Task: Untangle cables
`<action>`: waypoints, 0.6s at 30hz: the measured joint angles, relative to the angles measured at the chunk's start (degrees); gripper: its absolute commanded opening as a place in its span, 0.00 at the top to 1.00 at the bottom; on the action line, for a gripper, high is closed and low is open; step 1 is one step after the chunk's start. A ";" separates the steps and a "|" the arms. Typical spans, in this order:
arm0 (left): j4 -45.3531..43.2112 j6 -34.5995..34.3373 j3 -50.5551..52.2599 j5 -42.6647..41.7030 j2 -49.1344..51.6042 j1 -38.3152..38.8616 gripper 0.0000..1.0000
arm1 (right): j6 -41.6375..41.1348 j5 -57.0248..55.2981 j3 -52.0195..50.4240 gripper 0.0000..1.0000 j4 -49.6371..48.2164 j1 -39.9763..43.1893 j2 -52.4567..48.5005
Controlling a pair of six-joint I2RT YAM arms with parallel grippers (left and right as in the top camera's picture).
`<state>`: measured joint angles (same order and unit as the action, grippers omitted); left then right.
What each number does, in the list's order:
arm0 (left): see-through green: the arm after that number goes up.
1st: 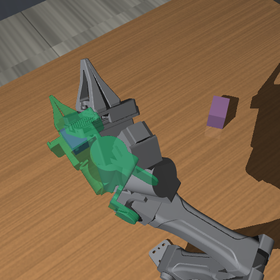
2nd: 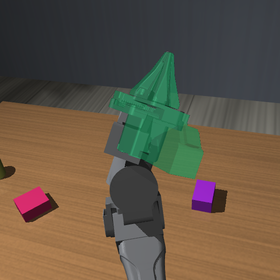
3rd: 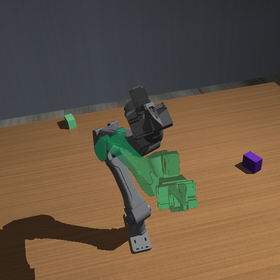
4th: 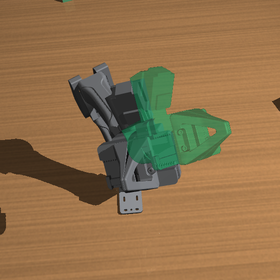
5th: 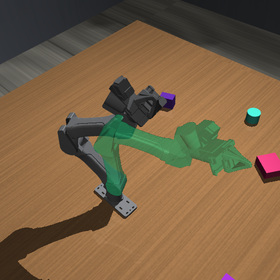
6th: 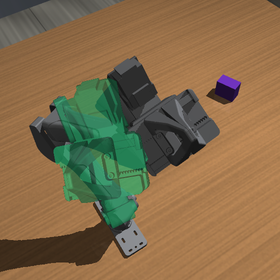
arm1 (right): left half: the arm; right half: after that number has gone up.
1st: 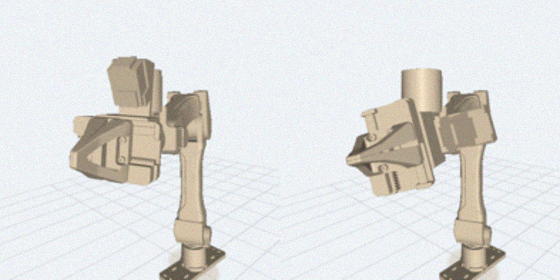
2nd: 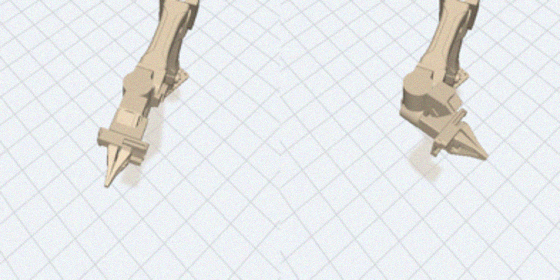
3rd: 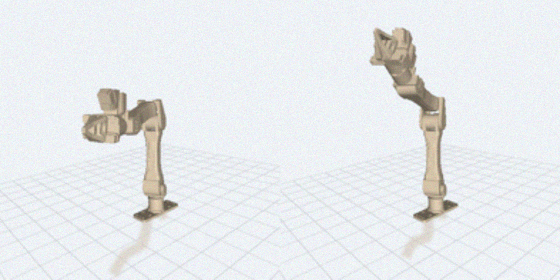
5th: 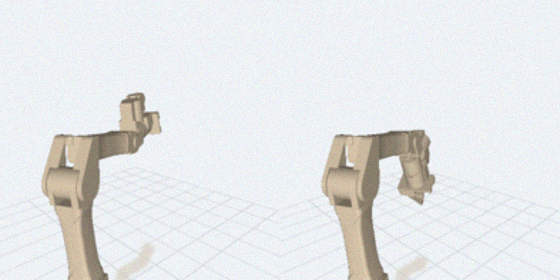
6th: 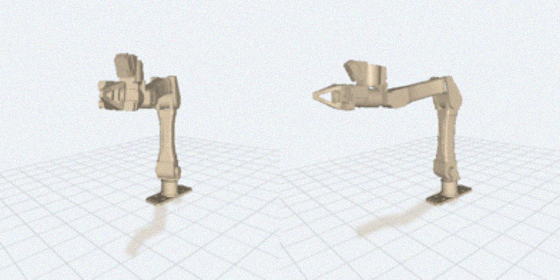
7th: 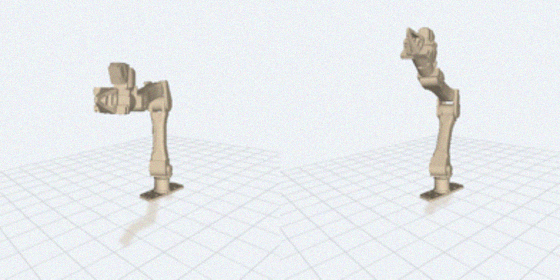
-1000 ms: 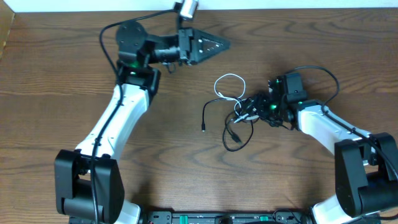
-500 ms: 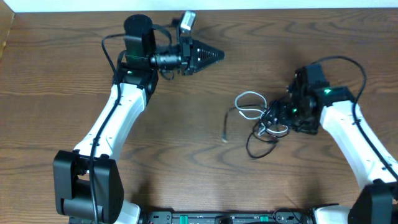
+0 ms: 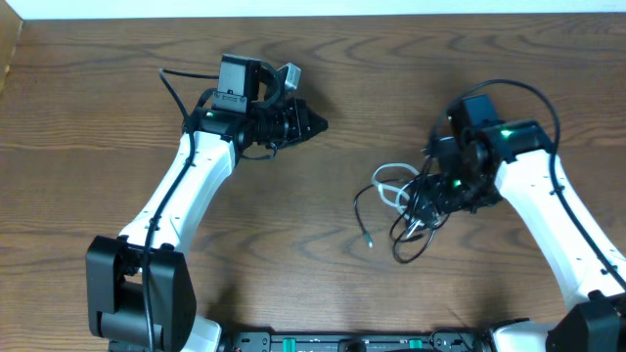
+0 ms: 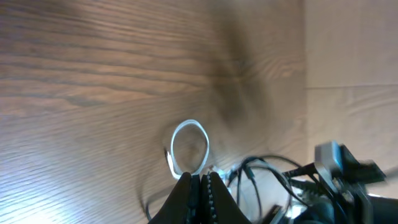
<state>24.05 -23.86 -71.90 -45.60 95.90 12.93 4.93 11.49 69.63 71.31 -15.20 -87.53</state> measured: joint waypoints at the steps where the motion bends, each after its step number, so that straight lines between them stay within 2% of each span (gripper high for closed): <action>1: 0.33 0.83 0.00 0.61 0.00 0.00 0.93 | 2.19 1.66 0.02 0.01 -0.07 -0.72 -0.33; 6: 1.70 4.37 0.00 0.94 0.00 0.00 0.92 | 8.85 6.12 0.04 0.01 -2.67 -4.59 -2.97; 9: 1.60 9.05 0.00 -4.46 0.00 -0.04 0.88 | 8.96 5.88 0.07 0.01 -4.63 -5.53 -5.57; 14: 2.84 15.30 0.00 -15.89 0.00 0.68 0.85 | 4.94 5.35 0.07 0.01 -7.82 -4.94 -9.75; 18: 5.33 17.07 0.00 -15.50 0.00 4.61 0.83 | 0.83 5.22 0.07 0.01 -9.57 -4.42 -12.02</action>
<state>29.39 -6.79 -71.90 -61.10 95.90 17.54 5.76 16.71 69.69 61.73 -19.62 -99.55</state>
